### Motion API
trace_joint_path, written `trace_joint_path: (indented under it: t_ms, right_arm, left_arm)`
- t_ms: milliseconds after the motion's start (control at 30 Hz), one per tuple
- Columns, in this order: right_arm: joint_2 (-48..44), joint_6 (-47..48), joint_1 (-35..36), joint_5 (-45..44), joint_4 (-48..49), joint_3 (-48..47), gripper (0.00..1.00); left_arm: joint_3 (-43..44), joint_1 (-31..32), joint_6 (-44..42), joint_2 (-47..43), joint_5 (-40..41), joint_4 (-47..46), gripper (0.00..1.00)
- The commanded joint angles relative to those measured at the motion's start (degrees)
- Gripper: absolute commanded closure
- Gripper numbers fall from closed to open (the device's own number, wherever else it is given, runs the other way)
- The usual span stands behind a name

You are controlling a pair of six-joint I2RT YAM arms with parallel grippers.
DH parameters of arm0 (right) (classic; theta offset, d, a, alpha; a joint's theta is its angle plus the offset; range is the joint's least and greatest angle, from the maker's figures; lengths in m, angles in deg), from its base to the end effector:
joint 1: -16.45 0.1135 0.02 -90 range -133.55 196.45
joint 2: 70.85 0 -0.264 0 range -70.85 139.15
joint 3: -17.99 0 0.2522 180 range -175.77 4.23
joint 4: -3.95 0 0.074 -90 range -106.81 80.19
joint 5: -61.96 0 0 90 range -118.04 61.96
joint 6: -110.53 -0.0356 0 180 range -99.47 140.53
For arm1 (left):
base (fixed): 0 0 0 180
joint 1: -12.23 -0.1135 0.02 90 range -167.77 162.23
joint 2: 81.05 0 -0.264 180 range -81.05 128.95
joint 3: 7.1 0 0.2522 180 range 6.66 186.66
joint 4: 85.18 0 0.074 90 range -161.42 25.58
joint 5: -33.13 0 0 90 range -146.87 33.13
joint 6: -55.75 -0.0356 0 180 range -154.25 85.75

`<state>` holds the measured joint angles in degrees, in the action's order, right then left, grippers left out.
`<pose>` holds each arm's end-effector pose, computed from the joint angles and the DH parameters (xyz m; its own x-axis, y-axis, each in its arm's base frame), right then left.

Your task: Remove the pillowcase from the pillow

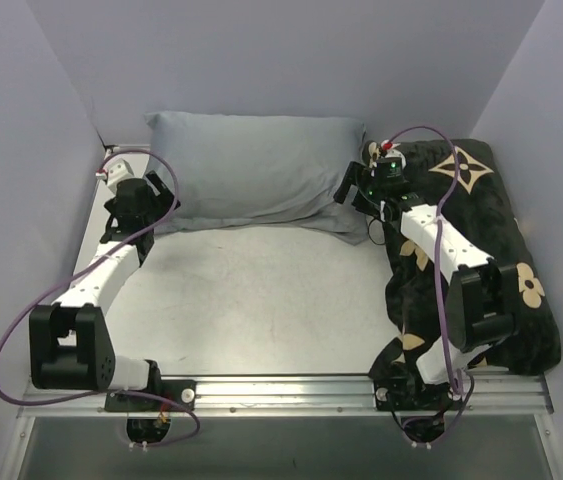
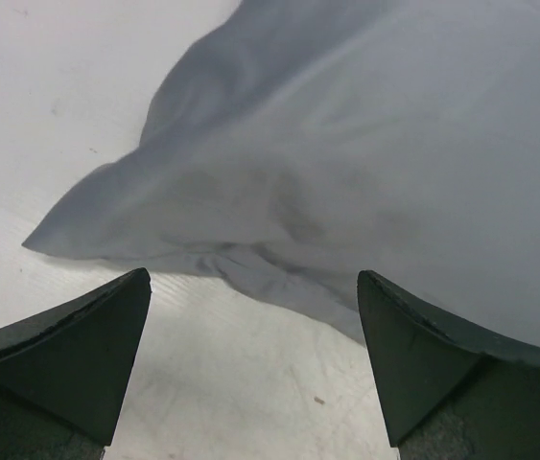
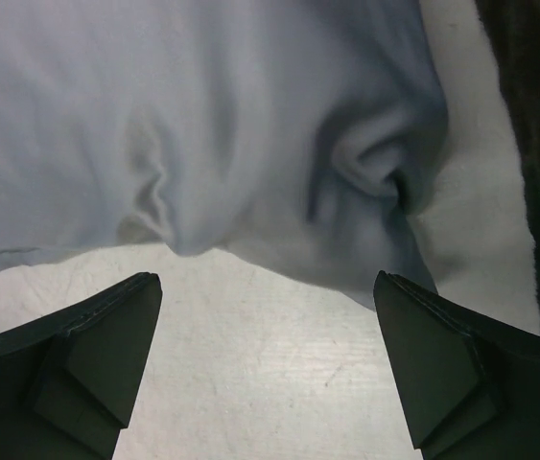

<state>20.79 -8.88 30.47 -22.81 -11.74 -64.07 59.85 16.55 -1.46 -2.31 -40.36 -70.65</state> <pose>0.3633 0.0940 0.2887 -0.5185 0.3745 -0.7687 -0.0765 0.8750 0.4780 0.3121 -0.0134 0.2729 -0.2732 -0.5001 -0.8217 -0.3923 0.8379 -0.3795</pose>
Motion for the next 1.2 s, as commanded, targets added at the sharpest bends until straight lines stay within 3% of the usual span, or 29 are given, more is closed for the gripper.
trace_joint_path:
  t_ms: [0,367,500,533,600,633,667,700,733,833,1033,1167]
  right_arm:
    - [3.5,-0.9,0.3,1.7,4.7,-4.4,0.00]
    - [10.8,-2.3,1.0,3.1,12.5,-4.3,0.00]
    - [12.3,-3.4,1.7,2.4,13.9,-4.3,0.02]
    - [12.9,-3.6,1.9,2.2,14.3,-4.5,0.03]
    - [13.1,-3.6,2.1,2.1,14.8,-4.6,0.13]
    - [13.2,-3.6,2.2,2.1,14.9,-4.8,0.19]
    - [13.2,-3.6,2.4,1.8,14.8,-5.0,0.39]
    - [13.2,-3.7,2.4,1.7,14.4,-5.3,0.53]
    - [12.9,-3.8,2.4,1.6,13.5,-5.9,0.73]
    - [10.7,-3.1,3.4,-0.3,9.9,-7.3,1.00]
    - [0.1,-1.1,6.2,-3.9,2.7,-6.6,1.00]
    - [-9.2,0.5,10.8,-6.6,-3.5,-5.6,1.00]
  left_arm:
    - [-1.8,-3.6,0.2,3.1,-9.1,-16.0,0.02]
    - [4.4,-7.3,3.0,19.9,-14.6,-22.7,0.04]
    - [6.7,-7.3,3.5,23.6,-16.5,-24.2,0.18]
    - [7.5,-7.2,3.6,24.0,-16.5,-24.2,0.34]
    - [7.9,-7.3,3.5,24.4,-18.3,-24.2,0.55]
    - [7.8,-7.2,3.5,24.2,-18.3,-24.2,0.78]
    - [7.6,-7.1,3.5,23.5,-18.1,-24.0,0.89]
    - [7.5,-7.1,3.7,22.9,-18.1,-23.7,0.97]
    - [7.0,-7.1,4.2,22.2,-17.7,-22.5,1.00]
    - [5.4,-6.2,4.4,17.5,-15.0,-20.2,1.00]
    - [2.8,-4.8,4.2,0.7,-6.9,-8.0,1.00]
    - [3.9,-2.4,3.3,-14.5,-4.5,5.5,1.00]
